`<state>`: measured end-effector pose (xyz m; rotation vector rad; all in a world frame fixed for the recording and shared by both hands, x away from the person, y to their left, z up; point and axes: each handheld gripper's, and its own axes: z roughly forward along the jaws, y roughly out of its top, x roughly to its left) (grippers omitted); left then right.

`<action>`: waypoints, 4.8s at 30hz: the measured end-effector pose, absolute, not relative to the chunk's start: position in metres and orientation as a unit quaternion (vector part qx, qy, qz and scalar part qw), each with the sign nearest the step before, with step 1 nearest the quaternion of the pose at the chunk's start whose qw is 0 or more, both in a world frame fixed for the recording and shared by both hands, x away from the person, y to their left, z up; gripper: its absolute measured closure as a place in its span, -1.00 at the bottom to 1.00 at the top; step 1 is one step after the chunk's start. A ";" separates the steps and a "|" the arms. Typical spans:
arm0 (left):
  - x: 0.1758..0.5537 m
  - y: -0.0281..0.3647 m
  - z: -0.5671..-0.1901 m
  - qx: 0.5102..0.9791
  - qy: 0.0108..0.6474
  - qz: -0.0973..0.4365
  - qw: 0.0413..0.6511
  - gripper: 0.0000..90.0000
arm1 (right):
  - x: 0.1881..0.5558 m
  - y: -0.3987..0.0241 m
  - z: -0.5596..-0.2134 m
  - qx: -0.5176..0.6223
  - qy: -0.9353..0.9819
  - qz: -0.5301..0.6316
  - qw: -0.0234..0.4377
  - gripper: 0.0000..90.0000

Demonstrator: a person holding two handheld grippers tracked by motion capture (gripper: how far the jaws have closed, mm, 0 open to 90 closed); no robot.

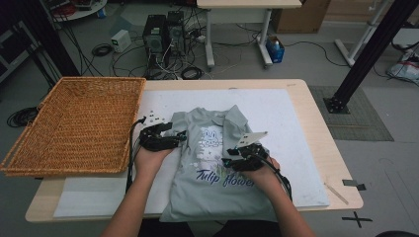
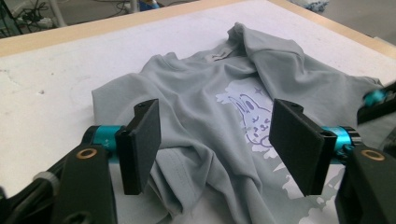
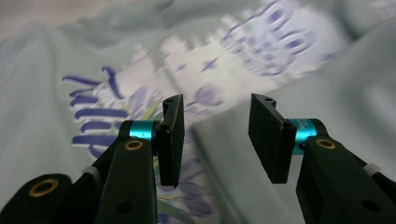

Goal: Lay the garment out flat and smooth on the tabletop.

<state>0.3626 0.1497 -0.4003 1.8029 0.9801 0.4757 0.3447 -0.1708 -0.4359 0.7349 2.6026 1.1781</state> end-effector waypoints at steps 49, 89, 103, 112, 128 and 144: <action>0.367 0.160 -0.382 0.754 0.386 0.197 0.493 -0.48 | 0.528 -0.299 -0.449 0.458 0.798 0.350 0.177 0.94; 0.308 0.147 -0.433 0.760 0.411 0.153 0.479 -0.48 | 0.325 -0.295 -0.428 0.427 0.799 0.379 0.190 0.34; 0.207 0.150 -0.470 0.765 0.437 0.185 0.436 0.31 | 0.223 -0.287 -0.462 0.421 0.800 0.393 0.168 0.85; 0.185 0.141 -0.465 0.767 0.431 0.192 0.435 0.93 | 0.213 -0.308 -0.456 0.440 0.801 0.369 0.170 0.93; 0.271 0.136 -0.425 0.759 0.421 0.214 0.449 0.13 | 0.274 -0.306 -0.412 0.409 0.790 0.401 0.217 0.43; 0.378 0.140 -0.438 0.780 0.452 0.193 0.387 0.92 | 0.356 -0.312 -0.414 0.407 0.794 0.382 0.239 0.42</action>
